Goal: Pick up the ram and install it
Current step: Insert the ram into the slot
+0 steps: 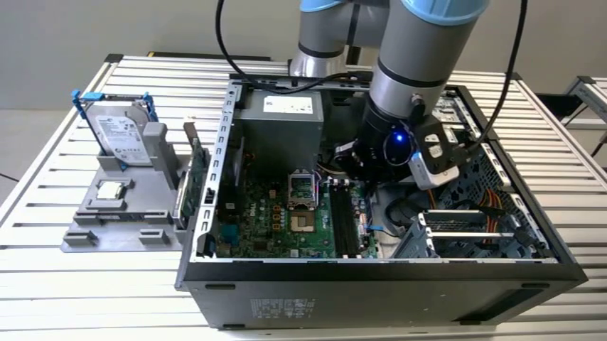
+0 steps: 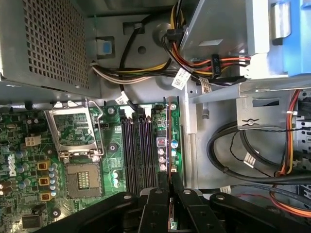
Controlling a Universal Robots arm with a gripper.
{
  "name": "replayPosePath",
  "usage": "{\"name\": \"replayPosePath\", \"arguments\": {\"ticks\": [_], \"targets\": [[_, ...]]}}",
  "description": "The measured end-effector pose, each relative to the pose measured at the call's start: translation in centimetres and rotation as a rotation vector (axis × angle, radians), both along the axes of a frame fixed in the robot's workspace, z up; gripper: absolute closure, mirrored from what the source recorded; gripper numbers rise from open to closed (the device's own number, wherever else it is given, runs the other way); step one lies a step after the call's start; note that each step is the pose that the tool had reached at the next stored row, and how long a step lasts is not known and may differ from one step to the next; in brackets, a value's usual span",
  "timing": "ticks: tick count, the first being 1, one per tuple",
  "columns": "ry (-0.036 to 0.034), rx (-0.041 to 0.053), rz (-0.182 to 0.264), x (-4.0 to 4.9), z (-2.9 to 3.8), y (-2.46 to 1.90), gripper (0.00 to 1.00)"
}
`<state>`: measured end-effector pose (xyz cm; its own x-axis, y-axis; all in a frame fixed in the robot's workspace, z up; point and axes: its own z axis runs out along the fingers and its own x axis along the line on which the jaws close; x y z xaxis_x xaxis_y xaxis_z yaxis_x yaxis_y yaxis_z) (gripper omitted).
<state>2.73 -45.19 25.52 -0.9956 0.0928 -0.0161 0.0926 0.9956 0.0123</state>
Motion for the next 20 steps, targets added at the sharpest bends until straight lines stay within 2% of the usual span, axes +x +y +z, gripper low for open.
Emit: {"name": "replayPosePath", "arguments": {"ticks": [6,13,17,20], "targets": [[-0.0001,-0.0016,0.016,0.00,-0.30,-0.32,1.00],[-0.0001,-0.0017,0.054,-0.04,-0.68,-0.41,1.00],[0.0018,-0.0017,0.055,-0.07,-0.71,-0.43,1.00],[0.0018,-0.0016,0.055,-0.11,-0.82,-0.60,1.00]]}}
